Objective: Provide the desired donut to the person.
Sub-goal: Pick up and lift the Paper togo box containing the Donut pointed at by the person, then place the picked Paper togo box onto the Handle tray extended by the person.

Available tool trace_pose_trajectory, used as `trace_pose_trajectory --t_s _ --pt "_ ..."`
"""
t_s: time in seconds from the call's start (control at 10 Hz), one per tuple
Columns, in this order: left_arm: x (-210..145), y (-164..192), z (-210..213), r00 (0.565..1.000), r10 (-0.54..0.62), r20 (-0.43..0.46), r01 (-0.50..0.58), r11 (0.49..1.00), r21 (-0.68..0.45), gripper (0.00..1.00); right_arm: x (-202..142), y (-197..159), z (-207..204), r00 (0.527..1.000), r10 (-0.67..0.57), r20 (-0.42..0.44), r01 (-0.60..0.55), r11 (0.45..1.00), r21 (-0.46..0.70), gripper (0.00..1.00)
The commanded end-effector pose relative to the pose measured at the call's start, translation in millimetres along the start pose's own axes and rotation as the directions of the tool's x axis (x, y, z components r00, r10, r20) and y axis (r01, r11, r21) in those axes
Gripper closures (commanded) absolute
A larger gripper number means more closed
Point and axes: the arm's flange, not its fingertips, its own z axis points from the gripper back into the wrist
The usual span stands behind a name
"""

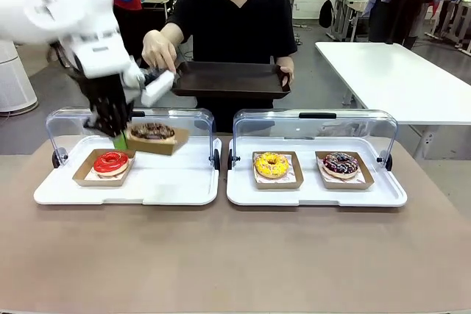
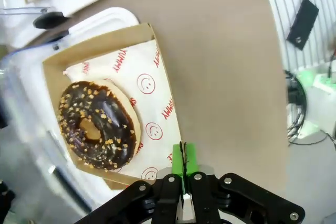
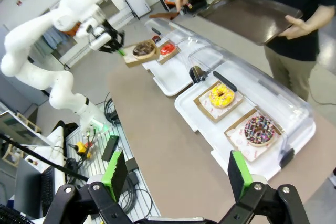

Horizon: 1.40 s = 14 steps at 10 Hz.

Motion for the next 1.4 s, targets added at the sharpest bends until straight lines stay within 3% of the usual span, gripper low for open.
trace_pose_trajectory --t_s 0.0,0.3,0.5,0.6,0.7,1.3 --pt "6.4 3.6 49.4 0.999 0.017 -0.039 -0.014 0.998 0.065 1.00 0.3 0.9 -0.4 1.000 0.006 0.022 -0.006 1.000 0.012 0.00" --pt "12.2 15.2 112.3 0.996 0.064 -0.057 -0.055 0.987 0.150 1.00 0.3 0.9 -0.4 1.000 0.006 0.022 -0.006 1.000 0.012 0.00" --pt "4.8 18.1 108.2 0.997 0.063 -0.051 -0.054 0.984 0.168 1.00 0.3 0.9 -0.4 1.000 0.006 0.022 -0.006 1.000 0.012 0.00" --pt "-2.9 7.4 90.0 0.999 -0.010 -0.048 0.018 0.984 0.175 1.00 0.3 0.9 -0.4 1.000 0.006 0.022 -0.006 1.000 0.012 0.00" --pt "6.7 16.3 117.3 0.998 0.049 -0.040 -0.041 0.985 0.166 1.00 0.3 0.9 -0.4 1.000 0.006 0.022 -0.006 1.000 0.012 0.00" --pt "6.7 16.3 117.3 0.998 0.049 -0.040 -0.041 0.985 0.166 1.00 0.3 0.9 -0.4 1.000 0.006 0.022 -0.006 1.000 0.012 0.00"
